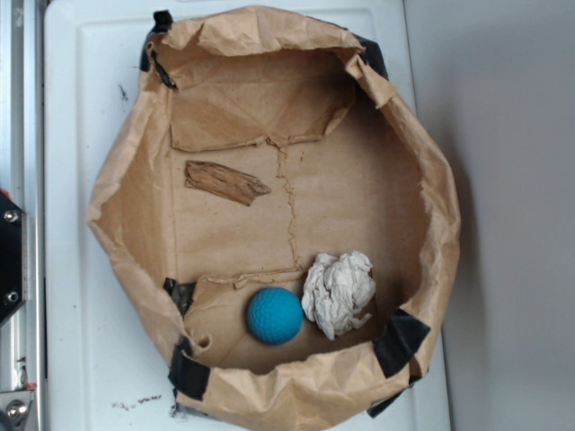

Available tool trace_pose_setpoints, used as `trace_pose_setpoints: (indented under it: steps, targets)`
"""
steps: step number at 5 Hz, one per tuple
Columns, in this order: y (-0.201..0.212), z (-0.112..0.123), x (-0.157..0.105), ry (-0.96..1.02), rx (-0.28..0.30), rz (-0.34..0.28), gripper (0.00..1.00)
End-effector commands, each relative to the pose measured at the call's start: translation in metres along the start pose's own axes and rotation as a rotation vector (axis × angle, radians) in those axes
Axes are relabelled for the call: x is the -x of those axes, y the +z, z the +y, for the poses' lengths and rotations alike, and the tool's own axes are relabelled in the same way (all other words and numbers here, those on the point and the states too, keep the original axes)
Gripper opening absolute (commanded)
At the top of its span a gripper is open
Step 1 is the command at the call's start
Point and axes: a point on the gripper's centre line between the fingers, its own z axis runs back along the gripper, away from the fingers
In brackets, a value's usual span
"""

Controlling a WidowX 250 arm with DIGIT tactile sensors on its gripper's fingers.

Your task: Grab the blue ball.

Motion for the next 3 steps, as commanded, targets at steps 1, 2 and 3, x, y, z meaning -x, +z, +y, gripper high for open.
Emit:
trace_pose_setpoints:
  steps: [1,2,3]
  targets:
    - [0.0,0.0,0.0,0.0,0.0,0.0,1.0]
    - [-0.004,-0.001,-0.048,0.071,0.005,0.003,1.0]
    - [-0.021,0.015,-0.097,0.154,-0.002,0.036,1.0]
